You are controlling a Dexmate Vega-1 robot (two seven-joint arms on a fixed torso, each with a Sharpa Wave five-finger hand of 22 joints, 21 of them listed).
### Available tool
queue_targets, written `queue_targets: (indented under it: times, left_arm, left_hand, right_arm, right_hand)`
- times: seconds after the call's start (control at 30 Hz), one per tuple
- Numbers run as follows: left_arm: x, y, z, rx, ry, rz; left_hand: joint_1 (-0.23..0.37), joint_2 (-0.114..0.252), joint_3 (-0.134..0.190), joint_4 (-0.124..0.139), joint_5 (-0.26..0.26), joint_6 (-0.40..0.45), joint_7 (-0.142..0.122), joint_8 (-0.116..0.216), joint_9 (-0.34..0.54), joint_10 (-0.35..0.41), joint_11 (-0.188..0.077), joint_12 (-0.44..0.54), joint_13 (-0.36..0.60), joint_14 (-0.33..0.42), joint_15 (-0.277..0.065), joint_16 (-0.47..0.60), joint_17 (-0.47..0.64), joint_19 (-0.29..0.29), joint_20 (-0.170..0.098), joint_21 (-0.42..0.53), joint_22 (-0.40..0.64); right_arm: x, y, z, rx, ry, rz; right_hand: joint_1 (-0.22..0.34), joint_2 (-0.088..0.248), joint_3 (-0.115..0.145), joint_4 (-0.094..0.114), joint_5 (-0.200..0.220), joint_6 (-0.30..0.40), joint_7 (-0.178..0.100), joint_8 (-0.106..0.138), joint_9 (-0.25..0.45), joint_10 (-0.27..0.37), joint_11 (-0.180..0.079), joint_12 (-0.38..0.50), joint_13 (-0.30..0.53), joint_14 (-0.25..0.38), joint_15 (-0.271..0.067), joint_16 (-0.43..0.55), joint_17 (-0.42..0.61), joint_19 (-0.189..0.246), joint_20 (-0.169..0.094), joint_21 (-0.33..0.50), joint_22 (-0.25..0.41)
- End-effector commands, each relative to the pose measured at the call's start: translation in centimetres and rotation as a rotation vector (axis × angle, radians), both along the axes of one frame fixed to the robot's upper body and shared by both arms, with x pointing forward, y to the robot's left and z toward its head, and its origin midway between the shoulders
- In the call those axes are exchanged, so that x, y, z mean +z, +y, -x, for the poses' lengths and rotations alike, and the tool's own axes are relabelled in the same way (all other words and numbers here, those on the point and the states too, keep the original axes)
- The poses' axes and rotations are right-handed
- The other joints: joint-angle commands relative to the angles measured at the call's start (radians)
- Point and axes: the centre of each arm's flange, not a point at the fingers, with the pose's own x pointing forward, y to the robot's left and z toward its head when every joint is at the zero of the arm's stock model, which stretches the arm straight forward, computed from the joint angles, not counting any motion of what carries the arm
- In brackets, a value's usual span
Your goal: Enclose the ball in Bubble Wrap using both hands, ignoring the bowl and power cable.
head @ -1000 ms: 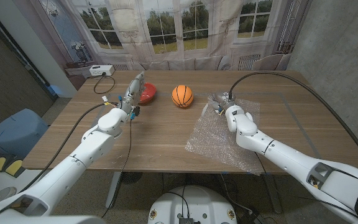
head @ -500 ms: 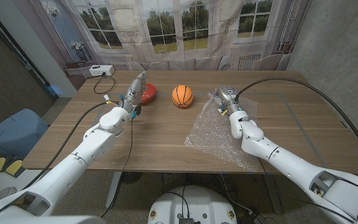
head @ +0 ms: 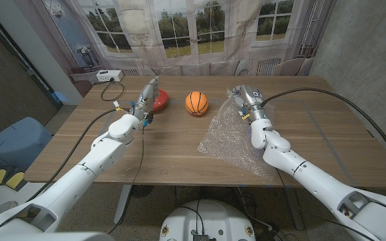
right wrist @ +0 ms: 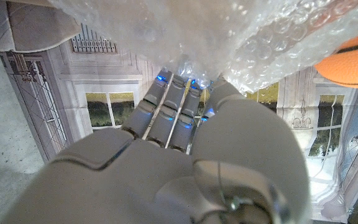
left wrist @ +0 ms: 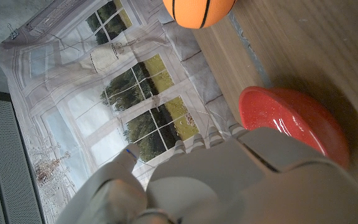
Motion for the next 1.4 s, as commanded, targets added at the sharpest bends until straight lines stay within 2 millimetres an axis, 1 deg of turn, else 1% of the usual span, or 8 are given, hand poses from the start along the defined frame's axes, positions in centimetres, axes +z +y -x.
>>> queue_targets:
  times: [0.03,0.17,0.4,0.6,0.97,1.4]
  left_arm:
    - [-0.1,0.3,0.5,-0.003,-0.014,0.004]
    - [-0.2,0.6,0.9,-0.001,-0.022,0.006]
    - [-0.3,1.0,1.4,-0.001,-0.031,0.010]
    - [-0.5,1.4,1.7,0.000,-0.037,0.014]
    - [-0.9,2.1,2.1,-0.002,-0.041,0.018]
    - [-1.6,3.0,2.2,0.004,-0.041,0.033]
  left_hand:
    - [-0.001,0.059,-0.006,0.000,0.007,-0.161,-0.002,-0.001,0.003,-0.197,-0.007,0.001,0.001,-0.281,-0.003,-0.001,0.002,-0.170,-0.004,-0.003,0.004]
    - [-0.001,0.060,-0.007,0.000,0.008,-0.160,-0.003,0.000,0.003,-0.198,-0.007,0.001,0.001,-0.280,-0.002,0.000,0.002,-0.169,-0.003,-0.002,0.004]
    - [-0.001,0.062,-0.008,0.001,0.009,-0.161,-0.004,0.001,0.003,-0.197,-0.006,0.002,0.001,-0.281,-0.002,0.001,0.002,-0.169,-0.003,-0.001,0.005]
    - [0.000,0.063,-0.009,0.001,0.009,-0.161,-0.004,0.002,0.003,-0.198,-0.007,0.002,0.001,-0.281,-0.003,0.001,0.002,-0.169,-0.003,0.000,0.005]
    - [0.000,0.063,-0.011,0.000,0.010,-0.160,-0.004,0.002,0.003,-0.198,-0.007,0.003,0.001,-0.281,-0.003,0.002,0.002,-0.167,-0.003,0.001,0.005]
    - [0.000,0.063,-0.013,0.000,0.011,-0.161,-0.005,0.003,0.003,-0.198,-0.007,0.003,0.001,-0.281,-0.004,0.003,0.002,-0.168,-0.003,0.002,0.006]
  right_arm:
    - [1.7,1.4,1.6,0.112,-0.037,-0.067]
    - [1.9,2.3,1.8,0.161,-0.038,-0.086]
    - [2.5,4.4,2.4,0.213,-0.058,-0.066]
    - [3.1,5.8,2.8,0.259,-0.066,-0.070]
    - [4.1,9.1,3.3,0.290,-0.079,-0.051]
    - [5.0,13.5,2.9,0.314,-0.038,0.021]
  right_hand:
    - [0.007,0.005,0.009,0.003,-0.004,0.039,0.016,0.005,0.002,0.008,0.002,0.010,0.002,0.006,-0.127,0.001,0.006,0.006,0.008,0.007,0.003]
    - [0.009,0.004,0.009,0.003,-0.006,0.039,0.015,0.004,0.001,0.007,0.002,0.011,0.003,0.007,-0.126,0.001,0.010,0.003,0.009,0.008,0.003]
    - [0.009,0.005,0.010,0.005,-0.011,0.038,0.014,0.003,0.001,0.009,0.000,0.014,0.004,0.005,-0.124,-0.003,0.018,0.000,0.010,0.012,0.003]
    - [0.010,0.005,0.011,0.005,-0.014,0.039,0.014,0.003,0.001,0.009,0.001,0.014,0.004,0.007,-0.125,-0.004,0.024,-0.002,0.010,0.015,0.003]
    - [0.011,0.005,0.012,0.007,-0.019,0.041,0.013,0.002,0.001,0.009,-0.002,0.016,0.005,0.009,-0.126,-0.008,0.033,-0.005,0.012,0.020,0.003]
    - [0.012,0.004,0.013,0.008,-0.023,0.040,0.011,0.001,0.001,0.013,0.000,0.017,0.003,0.016,-0.128,-0.011,0.043,-0.004,0.012,0.028,0.003]
